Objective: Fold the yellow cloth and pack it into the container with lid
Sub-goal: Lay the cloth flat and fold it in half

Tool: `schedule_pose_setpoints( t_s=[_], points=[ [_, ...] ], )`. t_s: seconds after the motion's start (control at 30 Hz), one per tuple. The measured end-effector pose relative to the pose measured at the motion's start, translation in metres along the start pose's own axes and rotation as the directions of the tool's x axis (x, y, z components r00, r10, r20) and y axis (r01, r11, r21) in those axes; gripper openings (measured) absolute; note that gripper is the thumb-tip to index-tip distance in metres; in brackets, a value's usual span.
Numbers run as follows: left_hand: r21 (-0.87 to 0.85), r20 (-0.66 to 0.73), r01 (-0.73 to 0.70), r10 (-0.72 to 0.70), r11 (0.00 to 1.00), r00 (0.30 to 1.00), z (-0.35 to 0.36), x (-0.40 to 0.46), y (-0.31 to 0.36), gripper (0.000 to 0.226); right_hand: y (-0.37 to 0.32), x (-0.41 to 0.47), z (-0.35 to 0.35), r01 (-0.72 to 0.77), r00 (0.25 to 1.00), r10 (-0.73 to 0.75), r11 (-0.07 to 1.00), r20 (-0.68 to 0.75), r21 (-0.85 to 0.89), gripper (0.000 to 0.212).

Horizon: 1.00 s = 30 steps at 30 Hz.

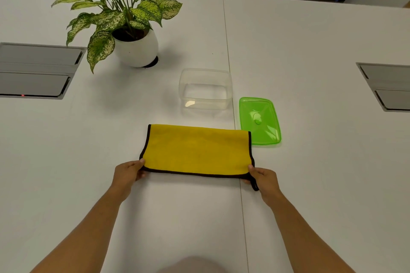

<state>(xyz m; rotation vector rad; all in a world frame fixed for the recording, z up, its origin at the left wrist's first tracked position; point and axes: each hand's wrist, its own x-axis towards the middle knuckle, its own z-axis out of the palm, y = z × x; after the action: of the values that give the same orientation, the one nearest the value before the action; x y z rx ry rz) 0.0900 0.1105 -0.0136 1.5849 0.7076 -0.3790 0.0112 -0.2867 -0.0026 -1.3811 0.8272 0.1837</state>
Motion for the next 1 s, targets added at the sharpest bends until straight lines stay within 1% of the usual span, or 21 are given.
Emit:
schedule_pose_setpoints(
  t_s=[0.1, 0.23, 0.37, 0.47, 0.63, 0.77, 0.87, 0.93, 1.0],
  points=[
    [0.017, -0.008, -0.041, 0.041, 0.999, 0.999, -0.002, -0.001, 0.013, 0.012, -0.013, 0.000, 0.002, 0.019, 0.998, -0.019, 1.000, -0.067, 0.004, 0.015],
    [0.014, -0.008, -0.137, 0.137, 0.991, 0.991, -0.003, -0.004, 0.045, 0.013, -0.044, 0.002, 0.005, 0.061, 0.991, -0.061, 0.998, -0.117, -0.001, 0.019],
    [-0.107, -0.071, -0.155, 0.148, 0.982, 0.987, 0.002, -0.008, 0.095, 0.014, -0.091, 0.000, 0.010, 0.131, 0.982, -0.124, 0.990, -0.143, 0.045, 0.014],
    [-0.201, -0.091, -0.182, 0.167, 0.963, 0.982, 0.005, -0.017, 0.133, 0.014, -0.127, -0.007, 0.010, 0.188, 0.971, -0.168, 0.976, -0.169, 0.109, 0.015],
    [-0.281, -0.147, -0.247, 0.213, 0.927, 0.966, 0.002, -0.034, 0.178, 0.016, -0.168, -0.021, 0.008, 0.261, 0.957, -0.231, 0.951, -0.177, 0.168, 0.016],
    [-0.269, -0.184, -0.256, 0.211, 0.929, 0.960, 0.007, -0.041, 0.190, 0.016, -0.184, -0.031, 0.014, 0.283, 0.948, -0.250, 0.944, -0.195, 0.167, 0.025],
    [-0.287, -0.210, -0.268, 0.212, 0.920, 0.954, 0.011, -0.042, 0.193, 0.016, -0.192, -0.033, 0.018, 0.347, 0.928, -0.319, 0.927, -0.193, 0.139, 0.020],
    [-0.245, -0.224, -0.276, 0.223, 0.929, 0.949, 0.011, -0.042, 0.187, 0.014, -0.189, -0.036, 0.019, 0.333, 0.934, -0.314, 0.938, -0.169, 0.097, 0.014],
    [-0.186, -0.198, -0.302, 0.266, 0.935, 0.944, 0.013, -0.041, 0.179, 0.009, -0.182, -0.034, 0.019, 0.327, 0.939, -0.312, 0.941, -0.145, 0.087, 0.010]
  ],
)
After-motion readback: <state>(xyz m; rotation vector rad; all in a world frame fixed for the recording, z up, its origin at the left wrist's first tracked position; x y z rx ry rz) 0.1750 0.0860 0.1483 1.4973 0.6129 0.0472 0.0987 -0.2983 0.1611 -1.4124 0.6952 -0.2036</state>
